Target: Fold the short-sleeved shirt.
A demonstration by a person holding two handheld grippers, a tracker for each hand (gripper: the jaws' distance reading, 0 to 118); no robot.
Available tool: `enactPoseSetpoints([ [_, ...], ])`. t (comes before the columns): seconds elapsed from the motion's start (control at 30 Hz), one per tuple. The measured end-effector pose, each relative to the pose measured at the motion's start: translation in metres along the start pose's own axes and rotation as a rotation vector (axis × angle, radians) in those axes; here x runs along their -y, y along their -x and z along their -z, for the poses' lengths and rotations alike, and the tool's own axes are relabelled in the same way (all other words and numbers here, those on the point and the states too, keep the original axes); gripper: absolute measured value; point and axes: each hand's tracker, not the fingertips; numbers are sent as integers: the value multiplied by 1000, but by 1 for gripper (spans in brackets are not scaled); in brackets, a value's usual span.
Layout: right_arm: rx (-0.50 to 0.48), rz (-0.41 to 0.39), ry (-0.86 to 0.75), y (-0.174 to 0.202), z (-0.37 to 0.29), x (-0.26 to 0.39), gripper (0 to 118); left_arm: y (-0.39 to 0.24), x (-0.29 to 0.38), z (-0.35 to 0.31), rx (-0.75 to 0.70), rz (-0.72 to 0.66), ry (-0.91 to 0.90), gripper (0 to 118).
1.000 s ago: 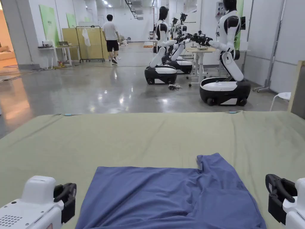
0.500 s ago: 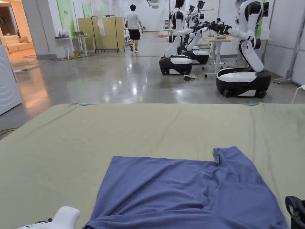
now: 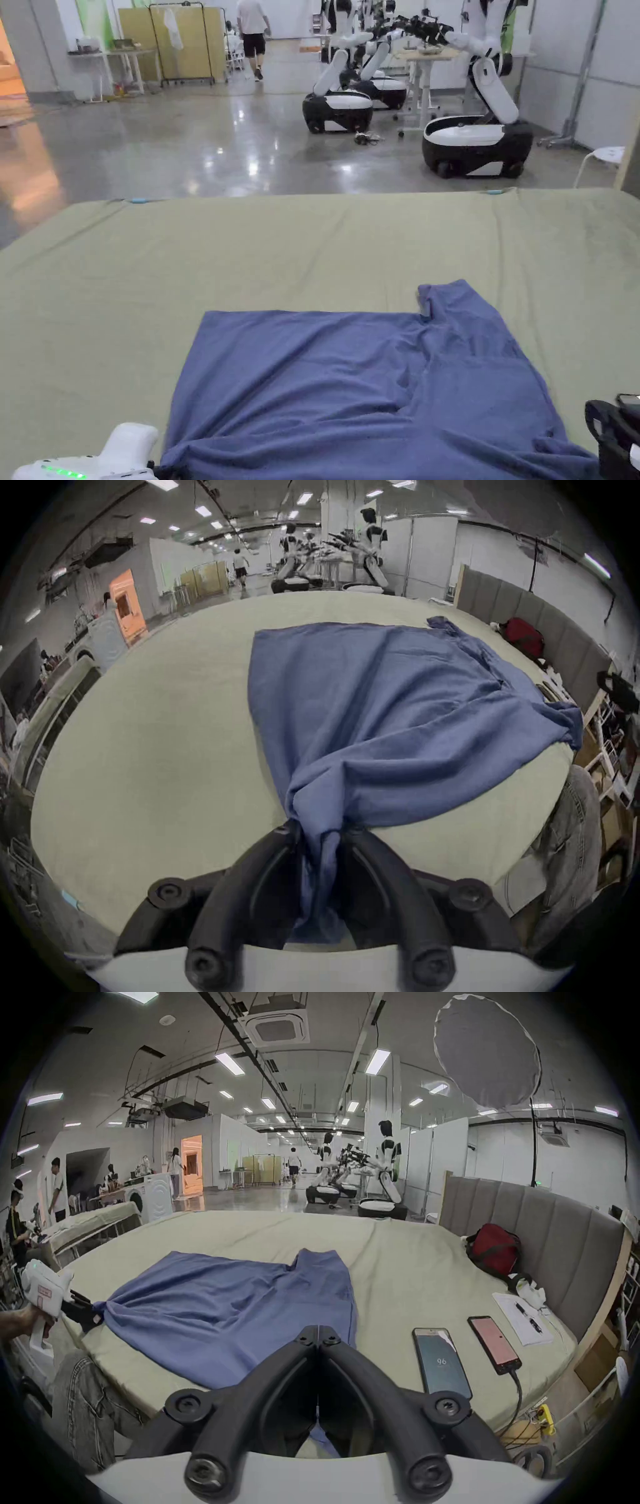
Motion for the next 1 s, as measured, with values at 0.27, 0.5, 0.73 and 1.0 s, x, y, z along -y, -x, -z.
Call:
enactPoseSetpoints([
  [0.27, -55, -49, 274, -24, 44, 45, 107, -10, 3, 3, -26, 41, 12, 18],
  [0.5, -140, 134, 359, -41, 70, 73, 9, -6, 3, -2, -15, -22, -10, 18],
  [0.73, -106, 77, 212, -34, 31, 43, 8, 2, -2, -37, 40, -101, -79, 15],
  [1.0, -82, 85, 45, -33, -27, -6, 8, -2, -11, -114, 59, -94, -186, 15],
])
